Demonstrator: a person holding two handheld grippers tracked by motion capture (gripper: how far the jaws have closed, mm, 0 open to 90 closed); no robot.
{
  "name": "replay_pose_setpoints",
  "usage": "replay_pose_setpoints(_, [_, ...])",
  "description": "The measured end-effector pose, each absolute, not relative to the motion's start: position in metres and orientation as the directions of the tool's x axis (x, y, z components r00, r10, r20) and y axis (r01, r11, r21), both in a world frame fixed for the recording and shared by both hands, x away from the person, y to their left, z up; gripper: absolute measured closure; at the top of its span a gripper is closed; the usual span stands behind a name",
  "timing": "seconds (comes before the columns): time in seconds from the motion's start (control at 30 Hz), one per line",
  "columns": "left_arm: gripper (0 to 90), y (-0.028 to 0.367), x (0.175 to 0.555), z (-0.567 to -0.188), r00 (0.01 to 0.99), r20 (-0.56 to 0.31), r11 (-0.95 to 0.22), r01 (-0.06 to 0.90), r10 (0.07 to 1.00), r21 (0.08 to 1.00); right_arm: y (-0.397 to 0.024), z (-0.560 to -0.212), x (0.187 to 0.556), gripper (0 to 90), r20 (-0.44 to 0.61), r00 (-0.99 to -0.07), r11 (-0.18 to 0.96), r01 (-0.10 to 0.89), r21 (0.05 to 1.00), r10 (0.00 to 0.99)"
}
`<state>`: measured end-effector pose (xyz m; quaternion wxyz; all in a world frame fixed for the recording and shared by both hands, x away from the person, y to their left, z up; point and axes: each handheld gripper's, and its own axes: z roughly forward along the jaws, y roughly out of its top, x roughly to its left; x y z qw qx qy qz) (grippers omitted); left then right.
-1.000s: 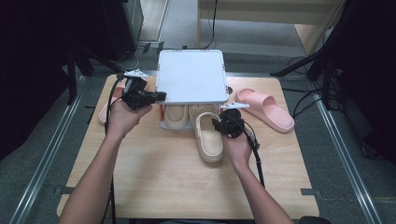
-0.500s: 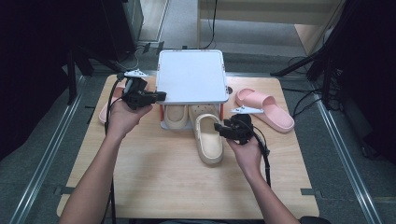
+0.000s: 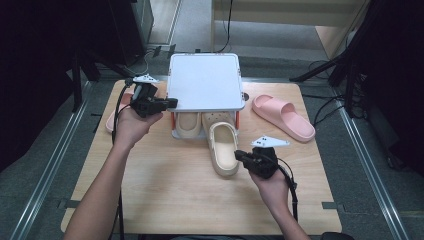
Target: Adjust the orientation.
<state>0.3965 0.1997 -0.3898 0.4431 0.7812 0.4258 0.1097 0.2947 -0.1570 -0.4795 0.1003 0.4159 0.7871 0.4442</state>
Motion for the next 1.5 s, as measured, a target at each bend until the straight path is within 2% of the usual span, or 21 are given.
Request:
replay_pose_setpoints(0.37, [89.2, 0.198, 0.396, -0.390, 0.607, -0.209, -0.240, 0.573, 0.767, 0.784, -0.152, -0.504, 0.261, 90.0, 0.235, -0.661, 0.323, 0.606, 0.727, 0.712])
replay_pose_setpoints(0.57, [89.1, 0.199, 0.397, -0.390, 0.609, -0.209, -0.241, 0.571, 0.765, 0.785, -0.148, -0.517, 0.255, 90.0, 0.228, -0.672, 0.366, 0.619, 0.695, 0.704])
replay_pose_setpoints(0.73, [89.1, 0.199, 0.397, -0.390, 0.611, -0.216, -0.236, 0.572, 0.762, 0.785, -0.145, -0.522, 0.259, 90.0, 0.192, -0.670, 0.391, 0.615, 0.684, 0.717])
replay_pose_setpoints(1.07, [89.1, 0.200, 0.397, -0.391, 0.615, -0.215, -0.239, 0.570, 0.758, 0.786, -0.134, -0.513, 0.275, 90.0, 0.176, -0.688, 0.381, 0.576, 0.723, 0.704])
replay_pose_setpoints(1.5, [89.2, 0.201, 0.397, -0.391, 0.617, -0.218, -0.235, 0.567, 0.756, 0.789, -0.119, -0.506, 0.312, 90.0, 0.152, -0.695, 0.397, 0.561, 0.727, 0.703])
